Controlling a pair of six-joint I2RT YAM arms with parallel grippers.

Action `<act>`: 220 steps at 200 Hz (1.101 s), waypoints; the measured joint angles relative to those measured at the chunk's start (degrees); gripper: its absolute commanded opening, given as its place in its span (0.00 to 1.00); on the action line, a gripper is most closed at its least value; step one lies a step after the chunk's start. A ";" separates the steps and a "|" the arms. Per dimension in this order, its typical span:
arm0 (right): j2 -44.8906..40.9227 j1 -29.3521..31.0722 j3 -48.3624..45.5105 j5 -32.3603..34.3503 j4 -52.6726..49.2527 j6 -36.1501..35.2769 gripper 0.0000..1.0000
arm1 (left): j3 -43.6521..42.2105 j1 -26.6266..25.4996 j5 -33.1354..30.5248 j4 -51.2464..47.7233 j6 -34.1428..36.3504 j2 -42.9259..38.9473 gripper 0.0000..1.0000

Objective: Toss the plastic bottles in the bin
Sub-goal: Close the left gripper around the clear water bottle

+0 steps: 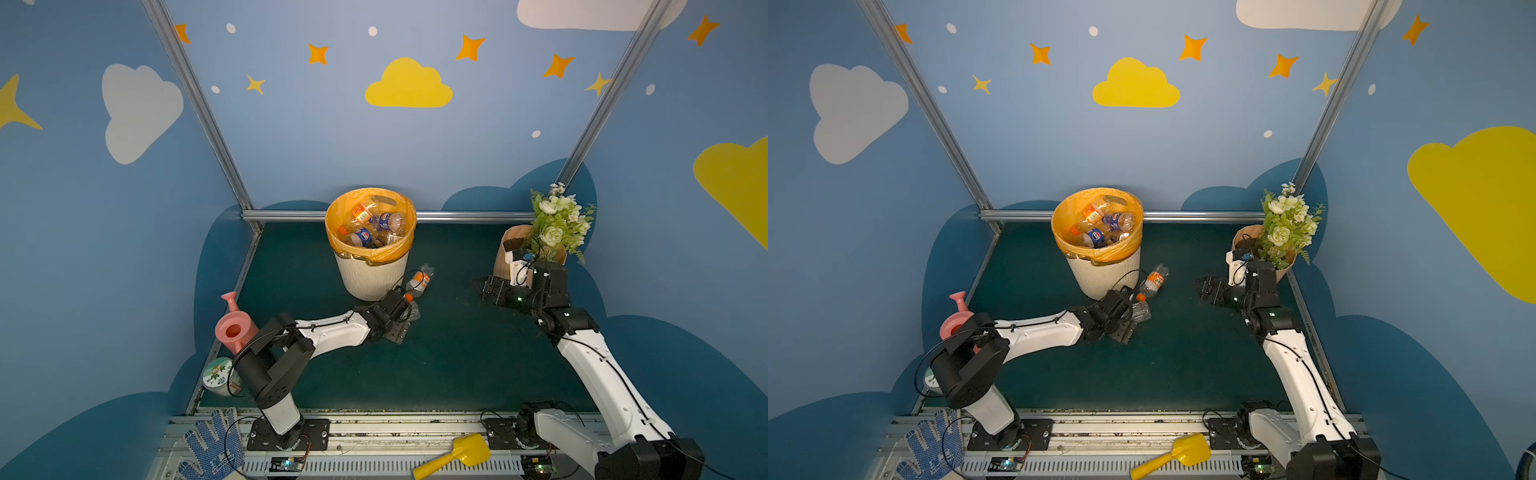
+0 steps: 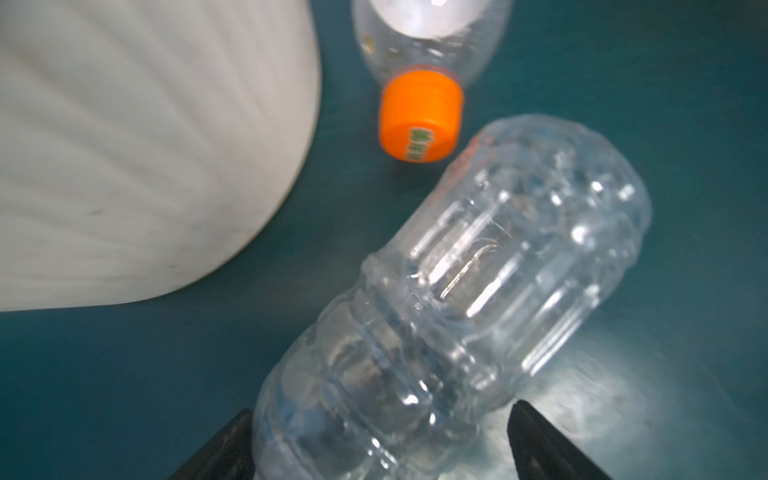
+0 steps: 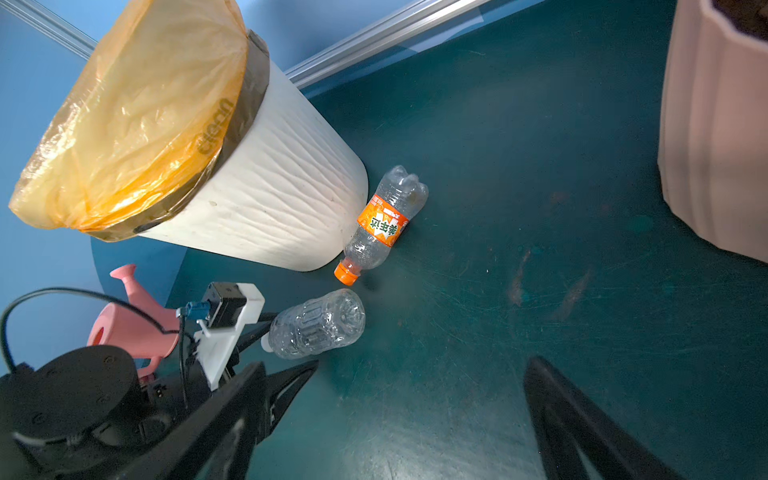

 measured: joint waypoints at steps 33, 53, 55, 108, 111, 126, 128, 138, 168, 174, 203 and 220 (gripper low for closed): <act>0.00 -0.17 -0.02 0.00 0.00 0.00 0.94 | 0.52 -1.90 0.24 -0.50 -0.79 -0.02 0.95; 0.00 -0.26 -0.02 0.00 0.00 -0.02 0.94 | 2.01 -2.47 0.02 -1.25 -0.90 -0.02 0.98; 0.00 -0.26 -0.02 0.00 0.00 -0.04 0.94 | 2.23 -2.49 -0.07 -1.33 -0.85 -0.02 0.98; -0.07 -0.70 -0.13 0.00 -0.09 -0.33 0.94 | 12.37 -2.71 -0.72 -3.17 2.71 4.33 1.00; -0.07 -0.76 -0.13 0.00 -0.09 -0.37 0.94 | 12.96 -2.71 -0.74 -3.23 2.99 4.90 1.00; -0.44 -1.20 -0.17 0.00 -0.24 -0.48 0.95 | 15.15 -2.71 -0.72 -3.30 4.52 8.39 0.99; -0.52 -1.27 -0.20 0.00 -0.31 -0.48 0.95 | 15.32 -2.71 -0.72 -3.28 4.70 8.90 0.99; -0.98 -1.60 -0.24 0.00 -0.55 -0.61 0.95 | 15.87 -2.71 -0.70 -3.63 5.66 10.95 0.98; -2.62 -2.89 -0.70 -0.02 -0.94 -1.09 0.95 | 16.17 -2.69 -0.20 -5.11 7.58 15.10 0.97; -2.93 -3.15 -0.90 0.00 -0.96 -1.09 0.95 | 16.22 -2.69 -0.22 -5.14 7.93 14.95 0.97; -3.58 -4.00 -1.51 -0.11 -1.11 -1.07 0.95 | 15.61 -2.71 0.20 -6.10 8.59 13.70 0.93; -3.56 -4.20 -1.92 -0.17 -1.11 -1.01 0.95 | 13.99 -2.82 0.42 -6.27 8.61 12.15 0.89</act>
